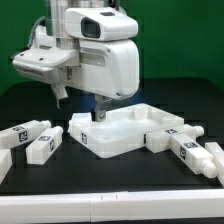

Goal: Assemble desk

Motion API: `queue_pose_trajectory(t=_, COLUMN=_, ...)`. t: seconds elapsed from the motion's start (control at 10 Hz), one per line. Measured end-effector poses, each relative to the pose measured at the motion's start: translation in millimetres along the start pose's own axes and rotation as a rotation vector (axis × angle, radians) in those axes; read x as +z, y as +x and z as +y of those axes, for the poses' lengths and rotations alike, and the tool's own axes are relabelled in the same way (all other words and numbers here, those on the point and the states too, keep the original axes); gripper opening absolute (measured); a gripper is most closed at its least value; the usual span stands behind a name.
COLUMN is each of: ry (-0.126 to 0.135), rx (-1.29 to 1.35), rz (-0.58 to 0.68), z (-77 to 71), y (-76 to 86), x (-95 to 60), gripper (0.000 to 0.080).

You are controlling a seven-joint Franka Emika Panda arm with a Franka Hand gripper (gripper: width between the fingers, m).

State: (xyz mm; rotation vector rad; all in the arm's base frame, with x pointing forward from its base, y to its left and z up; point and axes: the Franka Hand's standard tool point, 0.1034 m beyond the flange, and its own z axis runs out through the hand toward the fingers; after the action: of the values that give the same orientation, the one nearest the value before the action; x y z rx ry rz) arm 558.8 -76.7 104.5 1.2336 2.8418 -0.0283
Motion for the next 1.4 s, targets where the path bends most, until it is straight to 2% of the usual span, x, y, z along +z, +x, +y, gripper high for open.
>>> queue_pose_trajectory(t=0.3, ry=0.007, rx=0.229, rz=0.007, z=-2.0, y=1.6, x=1.6, gripper=0.0649)
queue_pose_trajectory(t=0.4, ry=0.004, rx=0.35, rz=0.007, z=0.4, y=4.7, x=2.0, gripper=0.0649)
queue_pose_trajectory(t=0.5, ry=0.001, rx=0.48, rz=0.012, z=7.2, y=15.4, x=3.9, gripper=0.0649)
queue_pose_trajectory(t=0.6, ry=0.0, rx=0.64, rz=0.017, z=20.0, y=26.8, x=4.0, gripper=0.0649)
queue_pose_trajectory(t=0.8, ry=-0.013, rx=0.996, rz=0.033, z=60.6, y=58.1, x=1.5, gripper=0.0649)
queue_pose_trajectory(t=0.9, ry=-0.021, rx=1.101, rz=0.044, z=72.8, y=65.0, x=0.9, gripper=0.0649)
queue_pose_trajectory(t=1.1, ry=-0.019, rx=1.217, rz=0.05, z=68.0, y=59.3, x=2.6, gripper=0.0649)
queue_pose_trajectory(t=1.4, ry=-0.008, rx=1.435, rz=0.078, z=71.5, y=65.7, x=3.2, gripper=0.0649)
